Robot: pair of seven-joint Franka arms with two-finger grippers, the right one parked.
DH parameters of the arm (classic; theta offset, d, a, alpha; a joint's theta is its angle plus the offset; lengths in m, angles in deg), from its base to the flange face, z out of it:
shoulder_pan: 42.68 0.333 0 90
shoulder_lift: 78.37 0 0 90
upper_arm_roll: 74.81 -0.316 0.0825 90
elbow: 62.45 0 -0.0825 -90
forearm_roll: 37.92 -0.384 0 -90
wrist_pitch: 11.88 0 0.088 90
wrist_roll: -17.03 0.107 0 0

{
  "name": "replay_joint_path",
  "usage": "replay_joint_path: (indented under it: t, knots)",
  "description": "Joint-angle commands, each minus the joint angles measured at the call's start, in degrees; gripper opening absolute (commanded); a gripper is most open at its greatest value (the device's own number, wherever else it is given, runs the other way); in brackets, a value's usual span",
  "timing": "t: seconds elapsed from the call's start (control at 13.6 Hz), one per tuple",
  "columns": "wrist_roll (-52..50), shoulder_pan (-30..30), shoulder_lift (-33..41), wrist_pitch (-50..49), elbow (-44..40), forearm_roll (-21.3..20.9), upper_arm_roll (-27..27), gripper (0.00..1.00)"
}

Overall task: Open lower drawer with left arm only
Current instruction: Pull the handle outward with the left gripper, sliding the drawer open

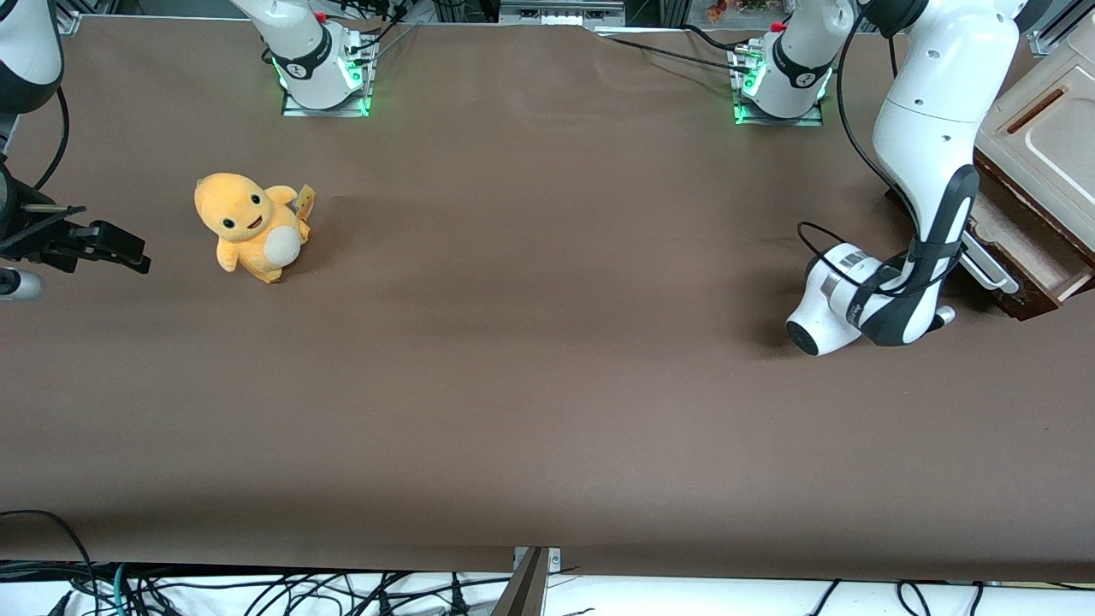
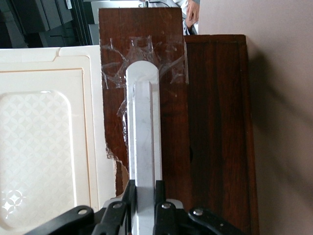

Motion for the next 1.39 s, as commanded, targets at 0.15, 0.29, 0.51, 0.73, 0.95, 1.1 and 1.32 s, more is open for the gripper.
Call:
replay_joint_path:
  t: [0.15, 0.29, 0.51, 0.73, 0.95, 1.1, 1.32]
  knots:
    - [4.8, -1.1, -0.6, -3.3, -3.3, 1.4, -0.4, 0.09]
    - [4.7, -1.4, -0.8, -3.3, -3.4, 1.8, -0.4, 0.09]
    - [4.6, -2.8, -1.4, -3.5, -4.5, 3.7, -0.4, 0.09]
    - [4.5, -3.3, -1.5, -3.6, -4.6, 4.0, -0.4, 0.09]
    - [4.5, -3.6, -1.5, -4.3, -4.6, 4.0, -0.4, 0.09]
    - [4.5, -4.0, -1.6, -4.4, -4.6, 4.0, -0.4, 0.09]
    - [3.9, -3.5, -2.4, -4.4, -4.6, 4.1, -0.4, 0.19]
